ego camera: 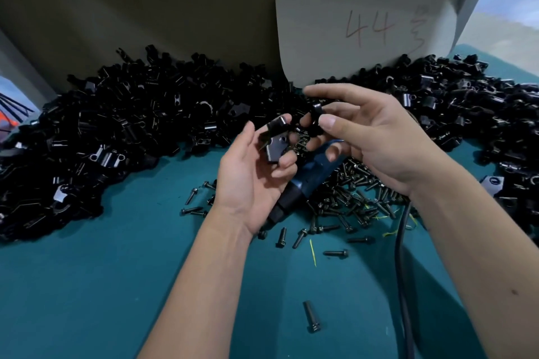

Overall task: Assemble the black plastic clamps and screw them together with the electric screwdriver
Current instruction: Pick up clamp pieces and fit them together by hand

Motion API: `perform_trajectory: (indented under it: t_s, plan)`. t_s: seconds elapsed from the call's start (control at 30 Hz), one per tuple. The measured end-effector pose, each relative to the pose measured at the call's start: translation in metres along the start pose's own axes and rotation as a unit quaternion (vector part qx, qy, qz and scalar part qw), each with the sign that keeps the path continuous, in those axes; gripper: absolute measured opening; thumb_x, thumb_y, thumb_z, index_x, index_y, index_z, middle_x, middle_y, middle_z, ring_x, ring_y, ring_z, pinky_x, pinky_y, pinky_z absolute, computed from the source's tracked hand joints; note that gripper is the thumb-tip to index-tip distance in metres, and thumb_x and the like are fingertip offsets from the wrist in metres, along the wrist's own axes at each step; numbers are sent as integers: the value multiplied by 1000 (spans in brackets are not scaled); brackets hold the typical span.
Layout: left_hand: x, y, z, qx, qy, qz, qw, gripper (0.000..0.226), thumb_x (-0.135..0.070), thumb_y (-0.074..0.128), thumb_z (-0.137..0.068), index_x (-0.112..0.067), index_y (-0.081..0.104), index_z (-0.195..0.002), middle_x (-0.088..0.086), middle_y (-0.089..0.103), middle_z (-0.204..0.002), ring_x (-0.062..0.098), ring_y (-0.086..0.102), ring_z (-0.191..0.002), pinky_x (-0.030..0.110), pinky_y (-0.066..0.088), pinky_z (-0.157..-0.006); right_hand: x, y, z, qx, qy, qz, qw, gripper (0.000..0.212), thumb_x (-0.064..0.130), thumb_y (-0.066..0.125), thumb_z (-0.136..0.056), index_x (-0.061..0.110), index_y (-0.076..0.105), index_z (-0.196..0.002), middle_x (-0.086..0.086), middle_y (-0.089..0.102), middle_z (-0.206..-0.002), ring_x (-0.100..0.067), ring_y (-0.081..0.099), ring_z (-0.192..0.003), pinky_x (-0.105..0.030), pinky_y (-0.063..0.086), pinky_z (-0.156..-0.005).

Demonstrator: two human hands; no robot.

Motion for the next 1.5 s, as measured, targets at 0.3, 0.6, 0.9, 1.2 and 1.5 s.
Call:
perform_trajectory:
  t_s: [0.3, 0.6, 0.9, 1.2, 1.5]
  plan:
    - [-31, -2, 8, -70, 227, -335, 912, 35, -16, 73, -90, -29, 74, -122, -3, 76, -108, 12, 70, -89, 28, 57, -73, 10, -16, -1, -52, -50, 200, 977, 36, 4, 85, -84, 25, 79, -112, 3, 77, -109, -25, 74, -92, -39, 64, -81]
    - [-37, 18, 15, -32, 296, -440, 847, 39, -13, 80, -86, -34, 73, -118, -5, 69, -111, 7, 59, -83, 21, 50, -78, 5, -13, -1, -19, -40, 193, 980, 33, 6, 84, -85, 28, 80, -110, 5, 78, -100, -18, 76, -88, -29, 61, -65]
    - [-37, 16, 15, -32, 287, -393, 873, 29, -6, 81, -87, -19, 77, -112, 0, 75, -113, 19, 72, -105, 30, 58, -89, 8, -11, 0, -11, -50, 181, 982, 36, 6, 86, -84, 30, 82, -110, 5, 74, -90, -17, 71, -82, -26, 59, -67]
    - [-33, 16, 12, -7, 270, -345, 899, 37, 0, 80, -83, -17, 76, -116, 7, 77, -115, 27, 73, -109, 41, 58, -97, 11, -7, 2, -9, -48, 175, 983, 35, 10, 86, -82, 28, 82, -111, -2, 73, -85, -16, 68, -76, -24, 58, -67]
    - [-29, 9, 9, -19, 238, -270, 933, 26, -13, 85, -78, -15, 79, -103, 7, 80, -103, 24, 77, -99, 32, 61, -86, 13, -1, 4, -7, -34, 160, 987, 32, 13, 84, -79, 25, 81, -109, -25, 69, -93, -14, 67, -76, -25, 61, -68]
Point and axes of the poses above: each hand's wrist, its own z-axis away from the middle knuckle, its own y-axis out of the palm, x = y × z, the point moved 10 cm from there along -z, towards the middle knuckle
